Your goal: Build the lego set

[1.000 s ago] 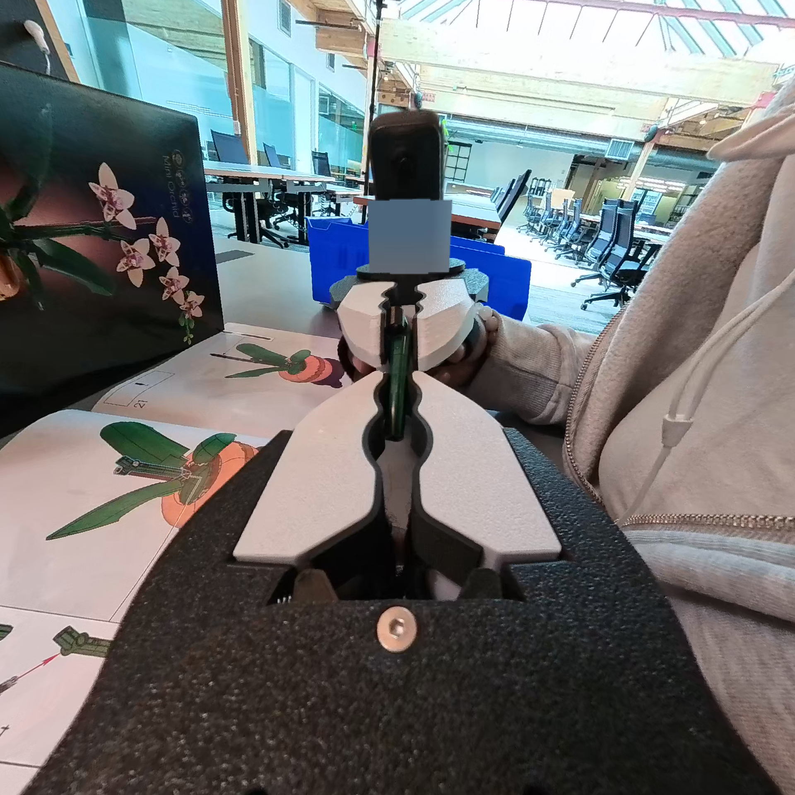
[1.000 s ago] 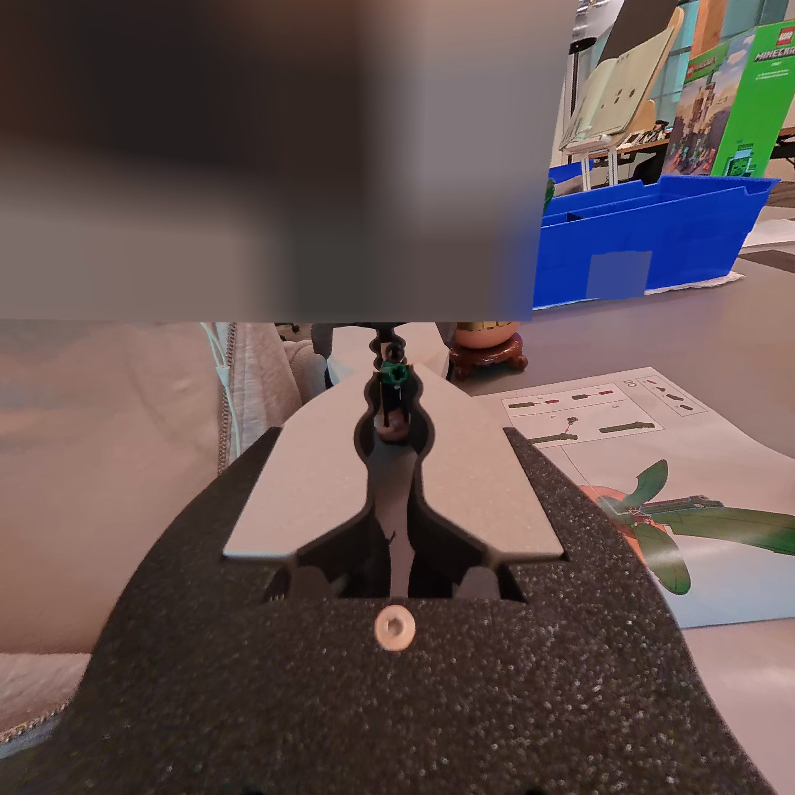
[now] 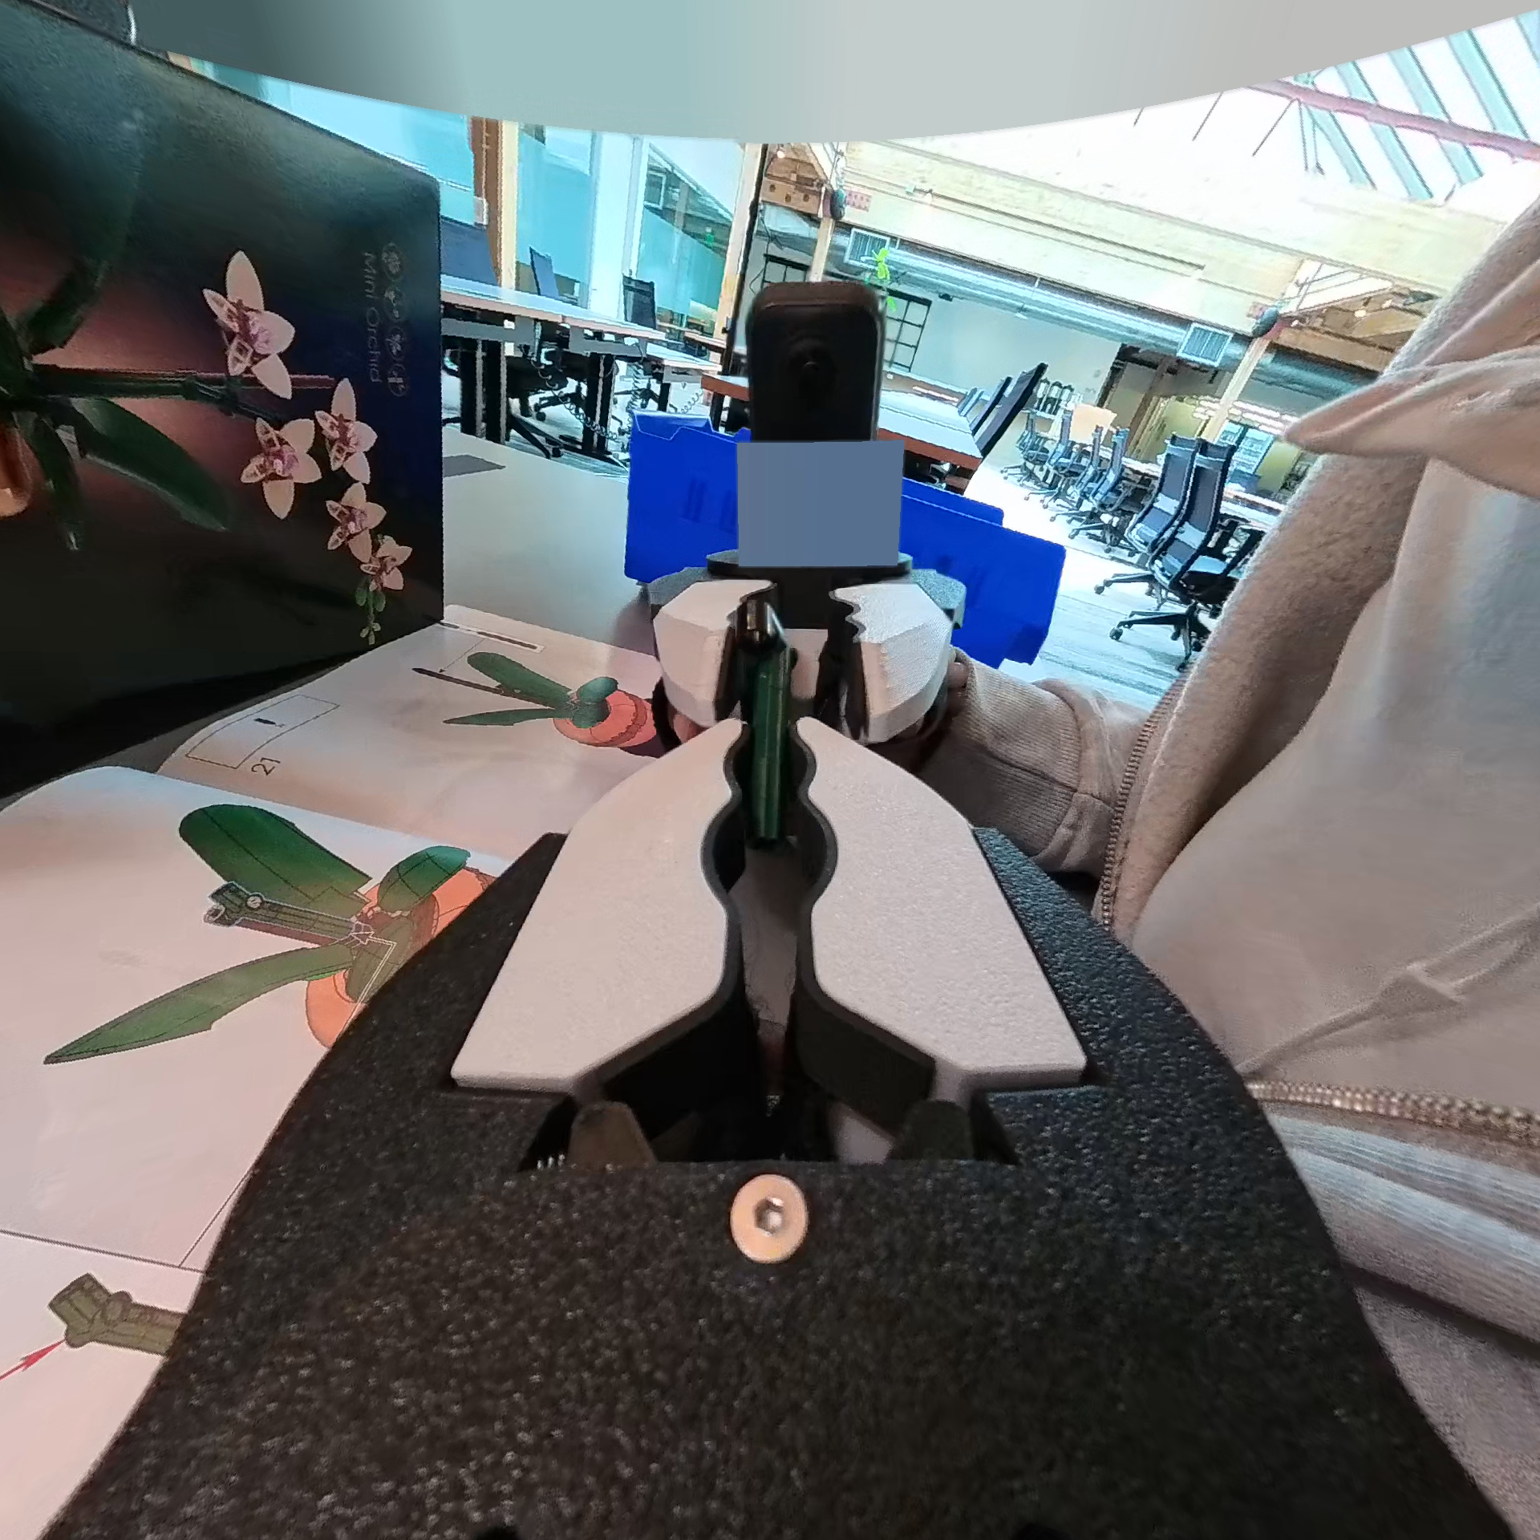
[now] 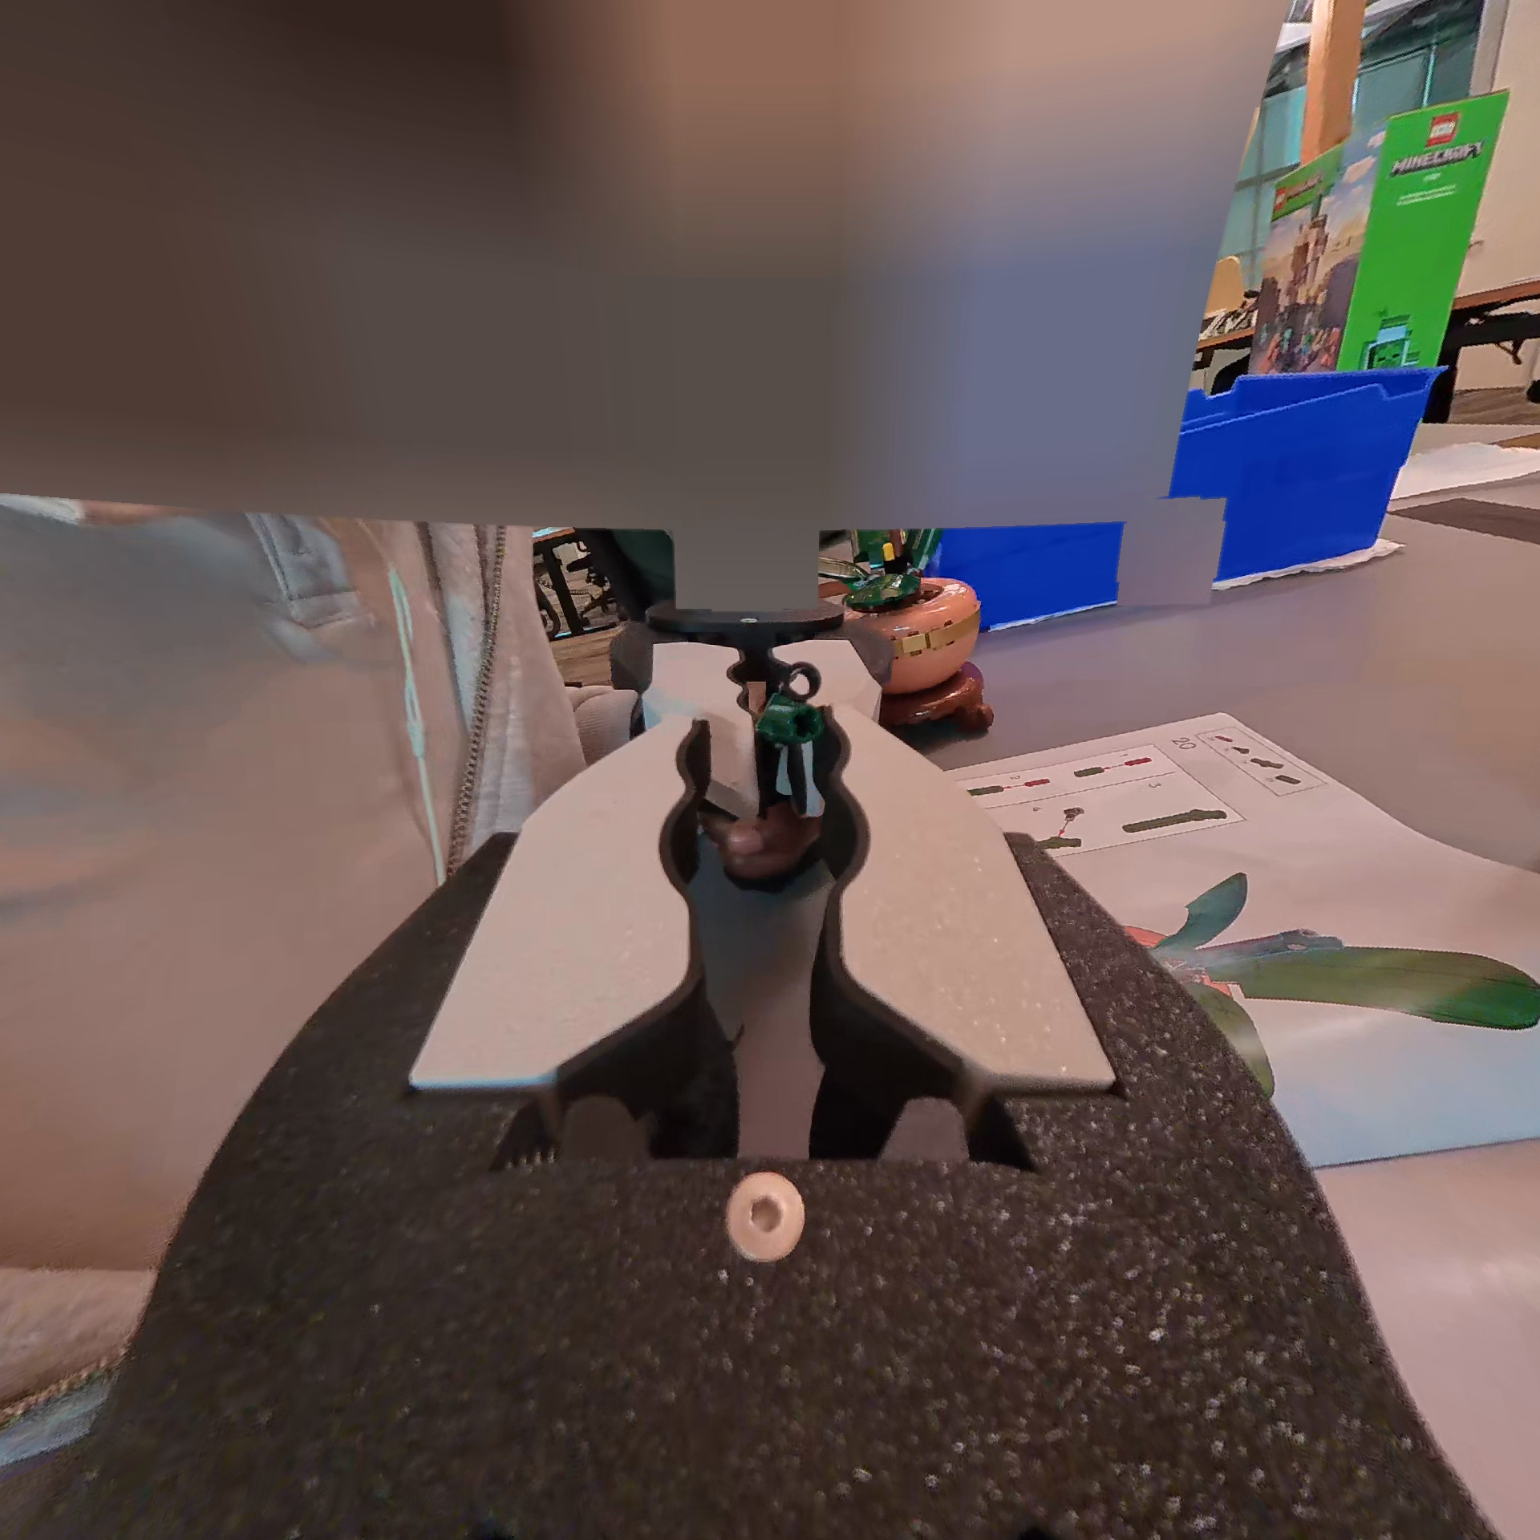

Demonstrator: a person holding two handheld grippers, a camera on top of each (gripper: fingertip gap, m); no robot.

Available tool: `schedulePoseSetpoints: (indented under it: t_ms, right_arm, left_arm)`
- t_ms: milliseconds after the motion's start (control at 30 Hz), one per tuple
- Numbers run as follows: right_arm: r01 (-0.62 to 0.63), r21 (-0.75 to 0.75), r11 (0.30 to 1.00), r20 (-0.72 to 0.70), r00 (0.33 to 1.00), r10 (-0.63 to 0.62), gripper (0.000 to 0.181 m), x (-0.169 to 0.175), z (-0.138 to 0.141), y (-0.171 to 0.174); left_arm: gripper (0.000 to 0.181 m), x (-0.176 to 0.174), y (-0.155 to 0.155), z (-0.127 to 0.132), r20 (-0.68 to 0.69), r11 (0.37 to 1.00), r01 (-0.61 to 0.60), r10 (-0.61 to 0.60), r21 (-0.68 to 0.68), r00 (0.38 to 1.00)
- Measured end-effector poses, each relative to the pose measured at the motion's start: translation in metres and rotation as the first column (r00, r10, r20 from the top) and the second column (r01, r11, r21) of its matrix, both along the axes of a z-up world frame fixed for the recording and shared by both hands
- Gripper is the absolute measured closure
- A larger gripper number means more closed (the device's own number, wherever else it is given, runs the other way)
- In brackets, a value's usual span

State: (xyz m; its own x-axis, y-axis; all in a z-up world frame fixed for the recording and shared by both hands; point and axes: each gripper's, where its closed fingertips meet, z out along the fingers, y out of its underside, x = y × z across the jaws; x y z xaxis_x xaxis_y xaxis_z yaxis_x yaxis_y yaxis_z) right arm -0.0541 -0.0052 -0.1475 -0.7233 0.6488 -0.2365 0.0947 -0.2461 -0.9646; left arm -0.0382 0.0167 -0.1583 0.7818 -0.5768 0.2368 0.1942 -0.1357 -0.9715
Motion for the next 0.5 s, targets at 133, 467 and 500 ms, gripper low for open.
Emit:
schedulePoseSetpoints:
  t_ms: [133,467,500]
  right_arm:
    - [-0.003,-0.013,1.000,0.000,1.000,0.003,0.162,-0.001,0.001,-0.001]
    - [0.067,-0.094,0.993,-0.025,0.997,-0.070,0.153,-0.004,0.021,0.005]
    - [0.072,-0.123,0.990,-0.035,0.996,-0.077,0.149,-0.002,0.026,0.007]
  left_arm:
    - [0.176,0.000,-0.002,0.000,-0.023,1.000,-0.009,0.009,0.004,1.000]
    - [0.176,-0.003,-0.008,0.020,0.131,0.999,-0.006,0.000,0.048,0.991]
    - [0.176,-0.005,-0.009,0.024,0.166,0.998,-0.008,-0.001,0.059,0.986]
